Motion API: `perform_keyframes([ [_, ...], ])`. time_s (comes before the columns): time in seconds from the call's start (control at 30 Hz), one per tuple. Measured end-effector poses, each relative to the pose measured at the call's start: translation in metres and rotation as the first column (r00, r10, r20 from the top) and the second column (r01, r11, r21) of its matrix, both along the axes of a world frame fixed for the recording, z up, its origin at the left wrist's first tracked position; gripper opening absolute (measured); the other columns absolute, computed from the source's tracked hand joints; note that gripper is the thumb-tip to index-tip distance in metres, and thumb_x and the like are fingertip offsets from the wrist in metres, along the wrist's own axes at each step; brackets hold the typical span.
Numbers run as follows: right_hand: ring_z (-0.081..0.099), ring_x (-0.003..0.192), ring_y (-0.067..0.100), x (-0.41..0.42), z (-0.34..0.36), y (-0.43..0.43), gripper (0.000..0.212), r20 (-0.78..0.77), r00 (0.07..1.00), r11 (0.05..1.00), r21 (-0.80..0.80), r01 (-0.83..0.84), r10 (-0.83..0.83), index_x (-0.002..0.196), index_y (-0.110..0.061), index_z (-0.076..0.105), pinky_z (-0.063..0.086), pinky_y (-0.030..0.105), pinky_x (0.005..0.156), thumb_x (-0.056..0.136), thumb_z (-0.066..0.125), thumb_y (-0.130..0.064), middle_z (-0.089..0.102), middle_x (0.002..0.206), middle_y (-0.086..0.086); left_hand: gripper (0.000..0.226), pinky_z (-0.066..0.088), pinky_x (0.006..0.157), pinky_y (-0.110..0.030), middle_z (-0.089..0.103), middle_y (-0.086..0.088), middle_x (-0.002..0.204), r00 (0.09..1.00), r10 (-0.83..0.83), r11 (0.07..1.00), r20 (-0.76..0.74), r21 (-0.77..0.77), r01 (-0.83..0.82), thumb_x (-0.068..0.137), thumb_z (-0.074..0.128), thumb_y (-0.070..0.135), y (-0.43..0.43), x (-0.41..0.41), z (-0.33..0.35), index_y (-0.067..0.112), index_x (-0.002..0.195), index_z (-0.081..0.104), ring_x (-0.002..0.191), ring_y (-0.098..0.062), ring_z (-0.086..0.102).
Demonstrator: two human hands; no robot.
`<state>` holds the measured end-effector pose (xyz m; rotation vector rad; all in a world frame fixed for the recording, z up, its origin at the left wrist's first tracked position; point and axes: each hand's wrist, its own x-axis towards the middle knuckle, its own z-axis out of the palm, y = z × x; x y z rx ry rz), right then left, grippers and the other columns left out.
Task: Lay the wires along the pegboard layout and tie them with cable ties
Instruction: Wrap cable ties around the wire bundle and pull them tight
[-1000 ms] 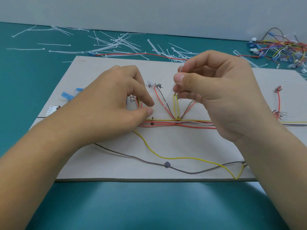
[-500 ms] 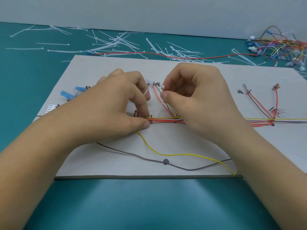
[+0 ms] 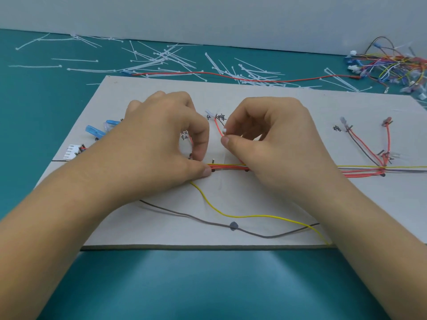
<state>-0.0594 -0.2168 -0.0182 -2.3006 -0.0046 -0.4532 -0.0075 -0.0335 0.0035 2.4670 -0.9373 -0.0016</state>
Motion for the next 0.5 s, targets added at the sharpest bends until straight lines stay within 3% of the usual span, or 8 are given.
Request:
perform_keyframes([
  [0.17,0.063,0.063,0.011,-0.001,0.002,0.0,0.012,0.027,0.998,0.999,-0.001,0.049,-0.049,0.073,-0.022,0.069,0.044,0.017,0.057,0.078,0.077,-0.014,0.068,0.067,-0.012,0.017,0.027,0.087,-0.036,0.052,0.012,0.094,0.999,-0.01,0.998,0.045,0.068,0.007,0.073,0.089,0.036,-0.001,-0.008,0.0,0.035,0.071,0.072,0.099,-0.014,0.048],
  [0.33,0.063,0.063,0.012,-0.001,0.003,0.001,0.012,0.027,0.996,0.996,0.017,0.089,-0.089,0.073,-0.022,0.069,0.051,0.026,0.06,0.078,0.076,-0.014,0.069,0.068,-0.009,0.014,0.026,0.088,-0.037,0.052,0.011,0.086,1.0,0.01,0.996,0.018,0.089,-0.012,0.07,0.082,0.05,0.002,-0.012,0.003,0.038,0.07,0.074,0.092,-0.01,0.048],
  [0.5,0.063,0.061,0.012,-0.003,0.004,0.002,0.012,0.029,0.995,0.996,0.01,0.092,-0.092,0.073,-0.022,0.068,0.051,0.027,0.06,0.078,0.077,-0.016,0.068,0.067,-0.009,0.032,0.023,0.081,-0.037,0.053,0.011,0.081,0.999,0.032,0.989,-0.02,0.147,-0.029,0.059,0.068,0.068,-0.004,-0.017,0.001,0.038,0.066,0.075,0.09,-0.008,0.048],
])
